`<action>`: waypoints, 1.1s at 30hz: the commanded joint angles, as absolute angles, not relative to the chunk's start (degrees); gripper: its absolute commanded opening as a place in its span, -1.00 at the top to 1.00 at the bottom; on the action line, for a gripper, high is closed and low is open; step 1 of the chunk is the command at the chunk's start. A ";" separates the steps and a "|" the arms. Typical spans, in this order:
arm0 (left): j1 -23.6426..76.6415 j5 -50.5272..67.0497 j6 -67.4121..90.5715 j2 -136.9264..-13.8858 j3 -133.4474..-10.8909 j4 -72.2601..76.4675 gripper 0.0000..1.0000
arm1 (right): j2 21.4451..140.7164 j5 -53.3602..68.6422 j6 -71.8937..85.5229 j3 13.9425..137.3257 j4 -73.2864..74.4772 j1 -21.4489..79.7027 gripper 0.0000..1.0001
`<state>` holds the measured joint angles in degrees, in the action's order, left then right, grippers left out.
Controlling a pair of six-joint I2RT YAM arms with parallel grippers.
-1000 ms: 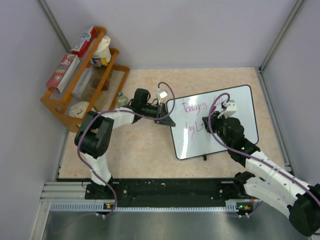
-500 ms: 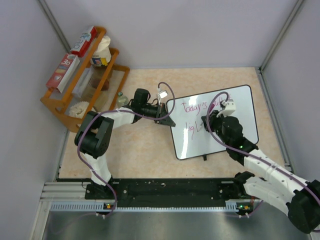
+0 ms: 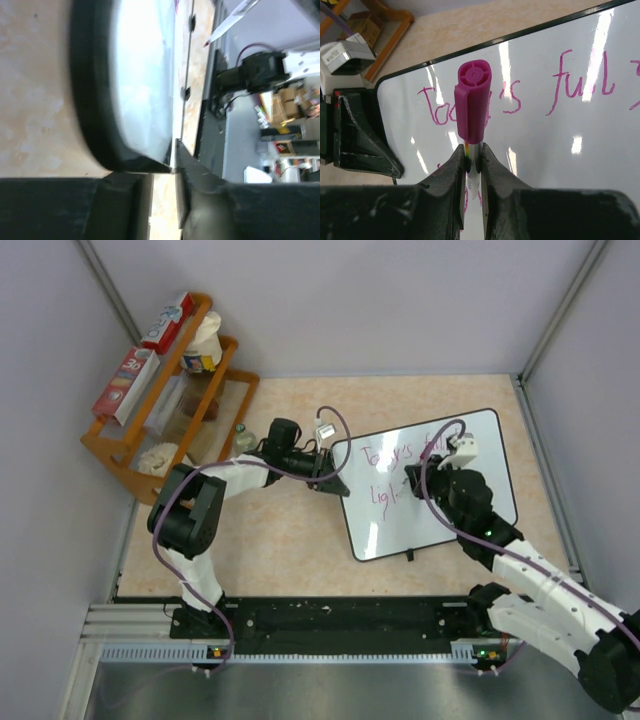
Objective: Write a sentence on the whiteboard
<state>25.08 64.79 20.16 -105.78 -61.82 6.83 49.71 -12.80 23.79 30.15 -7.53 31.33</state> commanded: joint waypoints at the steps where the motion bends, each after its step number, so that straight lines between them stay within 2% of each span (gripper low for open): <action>1: 26.19 60.22 10.46 -101.96 -61.43 -3.42 0.19 | 43.09 -11.34 24.87 33.49 -5.54 30.85 1.00; 4: 26.10 54.86 10.89 -98.10 -59.95 -4.48 -0.21 | 39.92 -9.67 25.49 33.92 -3.52 30.85 1.00; 8: 26.02 44.15 11.86 -88.02 -54.51 -5.00 -0.40 | 37.18 -7.31 25.93 35.15 -1.06 30.85 1.00; 14: 28.73 24.97 10.90 -69.21 -49.31 -9.49 -0.57 | 35.60 -1.77 28.65 35.60 -0.88 30.85 1.00; 18: 33.91 28.11 12.21 -64.69 -51.94 -6.95 -0.74 | 35.24 2.45 32.86 34.54 -3.34 30.85 1.00; 22: 37.70 36.20 15.29 -67.84 -56.50 1.21 -0.80 | 35.42 6.23 36.64 33.49 -6.50 30.76 1.00; 29: 42.71 42.18 17.22 -80.06 -63.36 9.30 -0.80 | 35.33 8.35 39.20 32.87 -9.14 30.85 1.00; 33: 44.99 45.09 19.51 -83.93 -63.54 13.70 -0.67 | 34.81 7.82 39.46 32.87 -9.05 30.85 1.00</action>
<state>43.11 40.69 16.91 -81.54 -61.32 5.74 36.01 7.05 38.17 32.99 -5.52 31.33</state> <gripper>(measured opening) 0.866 0.126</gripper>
